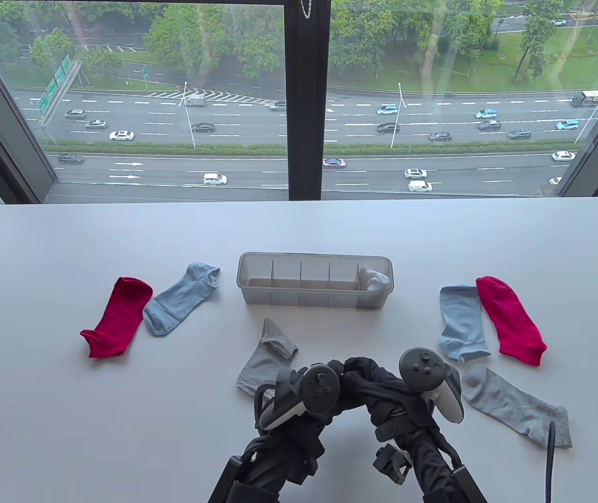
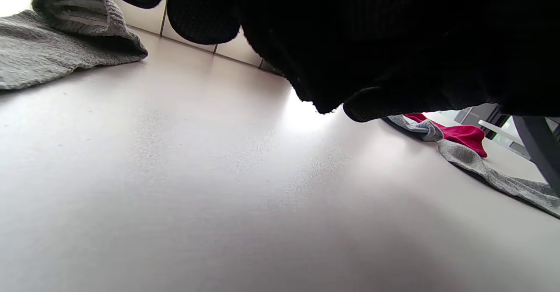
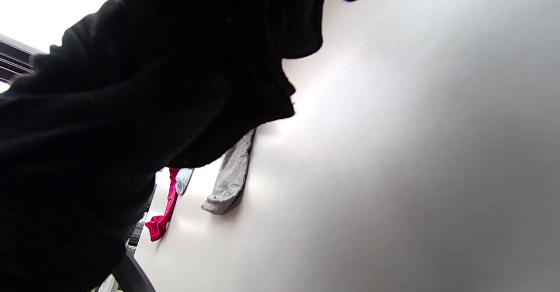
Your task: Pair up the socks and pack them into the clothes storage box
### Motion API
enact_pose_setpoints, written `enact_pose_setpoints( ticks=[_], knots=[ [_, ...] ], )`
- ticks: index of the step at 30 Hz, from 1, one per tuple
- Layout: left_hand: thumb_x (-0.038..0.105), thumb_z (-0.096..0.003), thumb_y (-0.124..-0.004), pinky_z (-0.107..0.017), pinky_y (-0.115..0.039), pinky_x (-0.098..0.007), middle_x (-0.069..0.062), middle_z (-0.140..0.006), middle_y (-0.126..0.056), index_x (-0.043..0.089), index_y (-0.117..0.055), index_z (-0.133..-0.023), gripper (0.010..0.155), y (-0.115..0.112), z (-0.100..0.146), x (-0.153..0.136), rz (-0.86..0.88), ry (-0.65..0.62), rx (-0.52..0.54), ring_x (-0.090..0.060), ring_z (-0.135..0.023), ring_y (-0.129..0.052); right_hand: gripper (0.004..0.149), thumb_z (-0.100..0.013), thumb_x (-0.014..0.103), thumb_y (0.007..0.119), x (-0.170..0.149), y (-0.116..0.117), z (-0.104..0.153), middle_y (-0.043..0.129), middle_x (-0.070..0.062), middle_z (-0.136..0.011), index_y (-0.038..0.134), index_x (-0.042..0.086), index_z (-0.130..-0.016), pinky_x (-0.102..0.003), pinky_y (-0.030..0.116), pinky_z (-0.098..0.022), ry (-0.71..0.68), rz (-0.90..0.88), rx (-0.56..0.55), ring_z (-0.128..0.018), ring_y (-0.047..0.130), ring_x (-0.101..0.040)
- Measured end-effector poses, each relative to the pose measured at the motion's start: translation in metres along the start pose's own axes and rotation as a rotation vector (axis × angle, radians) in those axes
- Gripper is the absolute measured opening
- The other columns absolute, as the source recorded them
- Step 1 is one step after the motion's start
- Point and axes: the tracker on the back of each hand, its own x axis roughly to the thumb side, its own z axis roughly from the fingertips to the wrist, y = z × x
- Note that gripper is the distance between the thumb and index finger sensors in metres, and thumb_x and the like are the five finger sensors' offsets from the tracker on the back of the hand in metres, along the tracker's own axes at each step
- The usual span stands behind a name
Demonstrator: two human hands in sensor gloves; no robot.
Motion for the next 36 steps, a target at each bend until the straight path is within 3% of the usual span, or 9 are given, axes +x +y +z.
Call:
enact_pose_setpoints(
  ticks=[4, 7, 9, 13, 19, 22, 27, 33, 36],
  knots=[
    [0.039, -0.0453, -0.073, -0.054, -0.071, -0.057, -0.014, -0.070, -0.080, 0.008, -0.054, -0.094, 0.061, 0.002, 0.000, -0.002, 0.004, -0.016, 0.012, -0.027, -0.048, -0.087, 0.066, -0.056, 0.046, 0.072, 0.002, -0.001, 0.002, 0.046, -0.004, -0.117, 0.034, 0.038, -0.110, -0.061, 0.040, -0.079, -0.069, -0.040, 0.039, -0.106, 0.051, -0.035],
    [0.042, -0.0441, -0.074, -0.044, -0.076, -0.053, -0.012, -0.057, -0.084, 0.008, -0.056, -0.092, 0.062, 0.003, 0.001, -0.003, 0.012, -0.010, 0.018, -0.023, -0.034, -0.086, 0.061, -0.055, 0.043, 0.077, 0.005, -0.003, 0.003, 0.063, -0.003, -0.110, 0.046, 0.037, -0.107, -0.059, 0.044, -0.080, -0.074, -0.004, 0.013, -0.105, 0.058, -0.030],
    [0.044, -0.0443, -0.077, -0.049, -0.074, -0.055, -0.012, -0.061, -0.083, 0.009, -0.054, -0.093, 0.065, 0.001, 0.000, -0.003, 0.012, -0.009, 0.031, -0.025, -0.039, -0.087, 0.056, -0.056, 0.045, 0.073, 0.006, -0.005, 0.003, 0.075, -0.002, -0.098, 0.050, 0.031, -0.106, -0.056, 0.048, -0.080, -0.070, 0.080, -0.024, -0.096, 0.070, -0.025],
    [0.046, -0.0454, -0.076, -0.069, -0.056, -0.063, -0.014, -0.110, -0.046, 0.021, -0.033, -0.105, 0.077, 0.001, 0.000, -0.002, 0.003, -0.016, 0.022, -0.040, -0.094, -0.064, 0.054, -0.059, 0.048, 0.064, 0.000, -0.005, 0.003, 0.084, -0.001, -0.084, 0.054, 0.020, -0.103, -0.053, 0.055, -0.078, -0.023, 0.040, -0.057, -0.082, 0.082, -0.022],
    [0.039, -0.0475, -0.070, -0.058, -0.067, -0.059, -0.018, -0.081, -0.076, 0.008, -0.051, -0.099, 0.063, 0.002, -0.002, 0.000, 0.023, -0.035, 0.023, -0.032, -0.060, -0.084, 0.069, -0.052, 0.049, 0.077, -0.002, -0.006, 0.005, 0.053, -0.002, -0.119, 0.040, 0.038, -0.109, -0.061, 0.045, -0.078, -0.083, 0.006, -0.004, -0.104, 0.059, -0.036],
    [0.043, -0.0461, -0.072, -0.060, -0.065, -0.060, -0.017, -0.076, -0.079, 0.009, -0.052, -0.098, 0.064, 0.003, -0.001, -0.002, 0.023, -0.021, 0.028, -0.032, -0.056, -0.085, 0.057, -0.053, 0.043, 0.080, 0.002, -0.010, 0.005, 0.077, -0.002, -0.100, 0.055, 0.033, -0.104, -0.057, 0.050, -0.079, -0.068, 0.033, -0.058, -0.094, 0.076, -0.023],
    [0.037, -0.0470, -0.079, -0.072, -0.051, -0.065, -0.014, -0.103, -0.055, 0.019, -0.038, -0.103, 0.072, 0.002, 0.000, -0.001, -0.030, 0.006, 0.020, -0.037, -0.089, -0.068, 0.054, -0.058, 0.049, 0.068, -0.002, -0.012, 0.006, 0.085, -0.002, -0.083, 0.055, 0.019, -0.102, -0.053, 0.057, -0.077, -0.041, -0.005, -0.097, -0.077, 0.085, -0.019],
    [0.042, -0.0459, -0.074, -0.051, -0.074, -0.056, -0.012, -0.066, -0.085, 0.008, -0.055, -0.095, 0.062, 0.004, -0.002, -0.003, 0.054, -0.043, 0.008, -0.026, -0.043, -0.089, 0.076, -0.053, 0.042, 0.081, 0.002, -0.011, 0.008, 0.050, -0.005, -0.116, 0.032, 0.039, -0.110, -0.059, 0.048, -0.078, -0.132, -0.070, 0.000, -0.099, 0.063, -0.033],
    [0.044, -0.0469, -0.072, -0.062, -0.066, -0.062, -0.016, -0.080, -0.080, 0.009, -0.048, -0.098, 0.067, 0.003, 0.000, -0.004, 0.044, -0.040, 0.039, -0.035, -0.064, -0.088, 0.067, -0.053, 0.044, 0.082, 0.005, -0.014, 0.009, 0.076, -0.005, -0.096, 0.044, 0.033, -0.108, -0.054, 0.057, -0.077, -0.101, 0.005, -0.085, -0.083, 0.082, -0.020]
  ],
)
